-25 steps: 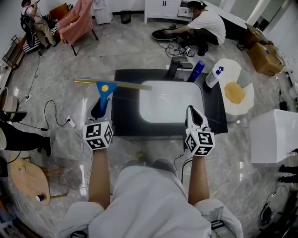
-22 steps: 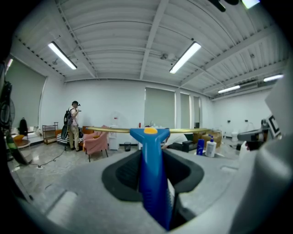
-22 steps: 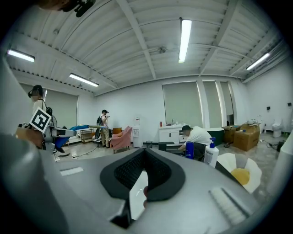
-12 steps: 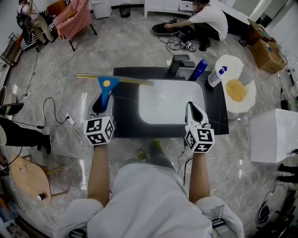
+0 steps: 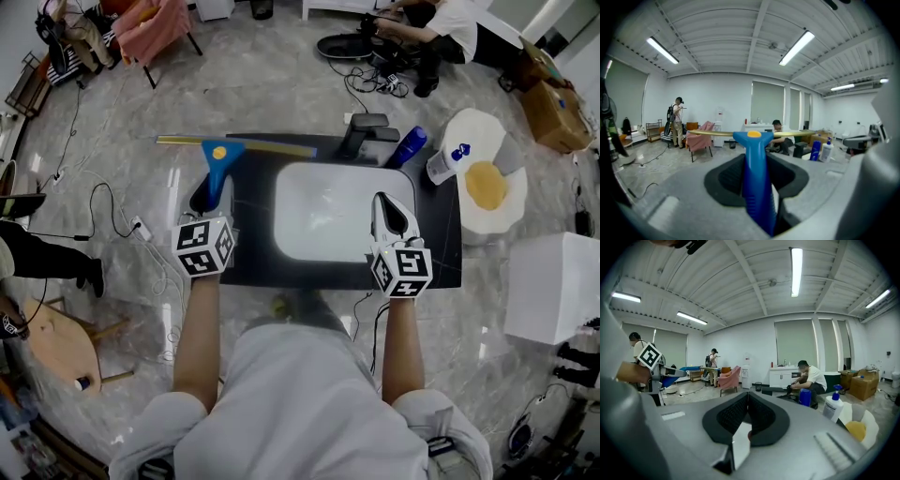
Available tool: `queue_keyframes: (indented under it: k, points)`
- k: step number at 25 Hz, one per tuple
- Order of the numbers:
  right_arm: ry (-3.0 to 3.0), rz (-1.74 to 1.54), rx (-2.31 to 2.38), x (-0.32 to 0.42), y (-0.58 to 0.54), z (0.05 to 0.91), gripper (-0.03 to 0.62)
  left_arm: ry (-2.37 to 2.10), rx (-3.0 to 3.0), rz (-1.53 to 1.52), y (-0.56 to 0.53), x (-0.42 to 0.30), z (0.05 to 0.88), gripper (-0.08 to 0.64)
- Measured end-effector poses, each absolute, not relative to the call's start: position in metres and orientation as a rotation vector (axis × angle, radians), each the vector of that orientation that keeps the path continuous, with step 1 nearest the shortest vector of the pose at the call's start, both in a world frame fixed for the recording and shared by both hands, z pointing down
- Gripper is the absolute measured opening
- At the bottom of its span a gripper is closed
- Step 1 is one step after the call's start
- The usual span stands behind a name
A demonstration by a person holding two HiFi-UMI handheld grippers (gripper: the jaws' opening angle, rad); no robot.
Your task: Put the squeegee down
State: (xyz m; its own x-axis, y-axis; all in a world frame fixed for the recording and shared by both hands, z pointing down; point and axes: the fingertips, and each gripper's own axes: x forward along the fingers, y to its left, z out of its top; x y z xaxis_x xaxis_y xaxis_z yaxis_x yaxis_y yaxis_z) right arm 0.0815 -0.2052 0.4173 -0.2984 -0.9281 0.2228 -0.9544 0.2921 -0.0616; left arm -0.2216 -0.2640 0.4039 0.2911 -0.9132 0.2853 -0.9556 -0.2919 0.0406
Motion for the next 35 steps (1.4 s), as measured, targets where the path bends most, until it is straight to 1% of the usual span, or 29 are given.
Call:
queue_keyframes:
  k: [5, 12, 35]
  points:
    - [-2.429, 0.282, 1.718, 0.089, -0.23, 0.427, 0.003, -1.729, 2.318, 0.336, -0.295, -0.203, 0.418, 0.133]
    - [-2.441, 0.293, 1.669, 0.102, -0.252, 0.444, 0.003, -1.707, 2.253, 0.388, -0.332, -0.179, 0.459, 0.133]
    - [-2.456, 0.355, 1.562, 0.109, -0.308, 0.487, 0.003, -1.636, 2.042, 0.606, -0.395, -0.161, 0.589, 0.133]
